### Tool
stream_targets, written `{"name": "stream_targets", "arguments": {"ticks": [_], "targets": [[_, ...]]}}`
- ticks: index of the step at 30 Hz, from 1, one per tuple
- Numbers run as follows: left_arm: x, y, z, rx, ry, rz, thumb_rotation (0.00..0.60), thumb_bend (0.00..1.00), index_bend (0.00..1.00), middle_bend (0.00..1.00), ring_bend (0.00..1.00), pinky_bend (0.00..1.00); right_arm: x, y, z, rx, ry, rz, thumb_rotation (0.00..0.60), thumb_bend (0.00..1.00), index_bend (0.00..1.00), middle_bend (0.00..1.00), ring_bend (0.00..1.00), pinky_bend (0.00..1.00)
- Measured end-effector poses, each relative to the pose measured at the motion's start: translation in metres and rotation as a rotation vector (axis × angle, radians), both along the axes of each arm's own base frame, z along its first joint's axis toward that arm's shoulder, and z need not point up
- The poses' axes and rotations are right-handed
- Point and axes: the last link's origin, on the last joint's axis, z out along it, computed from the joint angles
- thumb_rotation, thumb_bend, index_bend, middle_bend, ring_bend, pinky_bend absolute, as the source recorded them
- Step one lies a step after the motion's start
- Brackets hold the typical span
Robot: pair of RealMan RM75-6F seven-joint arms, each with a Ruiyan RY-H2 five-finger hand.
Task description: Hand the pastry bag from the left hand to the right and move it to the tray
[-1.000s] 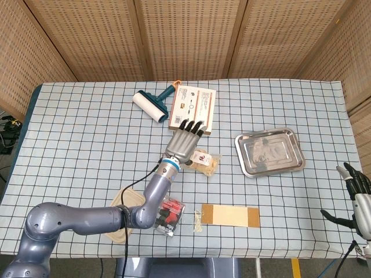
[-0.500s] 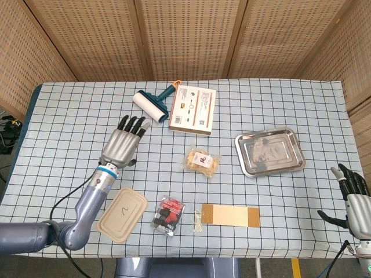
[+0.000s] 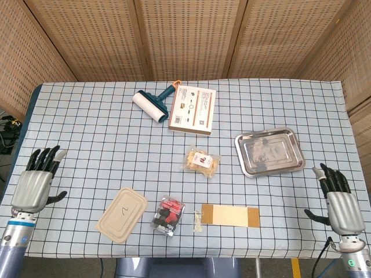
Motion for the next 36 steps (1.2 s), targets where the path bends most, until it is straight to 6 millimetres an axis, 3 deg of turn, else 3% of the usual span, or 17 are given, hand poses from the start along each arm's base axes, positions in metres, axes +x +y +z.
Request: {"name": "stream_targets", "arguments": {"ticks": [8, 15, 20, 26, 36], "targets": [[-0.015, -0.009, 0.016, 0.025, -0.07, 0.026, 0.6, 0.01, 0.0, 0.0, 0.0, 0.0, 0.071, -0.038, -0.042, 0.094, -0.023, 0.145, 0.6, 0.08, 0.01, 0.0, 0.0, 0.0], [-0.02, -0.012, 0.023, 0.015, -0.11, 0.032, 0.6, 0.02, 0.0, 0.0, 0.0, 0.0, 0.151, -0.087, -0.107, 0.193, -0.053, 0.206, 0.6, 0.08, 0.01, 0.0, 0.0, 0.0], [-0.021, -0.012, 0.025, -0.005, -0.134, 0.026, 0.6, 0.02, 0.0, 0.0, 0.0, 0.0, 0.202, -0.105, -0.159, 0.282, -0.1, 0.186, 0.6, 0.08, 0.02, 0.0, 0.0, 0.0], [-0.02, -0.013, 0.026, -0.016, -0.147, 0.018, 0.6, 0.02, 0.0, 0.0, 0.0, 0.0, 0.224, -0.118, -0.195, 0.349, -0.09, 0.139, 0.6, 0.08, 0.0, 0.0, 0.0, 0.0], [-0.019, -0.015, 0.026, -0.032, -0.159, 0.015, 0.6, 0.02, 0.0, 0.0, 0.0, 0.0, 0.215, -0.155, -0.219, 0.339, -0.018, 0.044, 0.6, 0.08, 0.0, 0.0, 0.0, 0.0]]}}
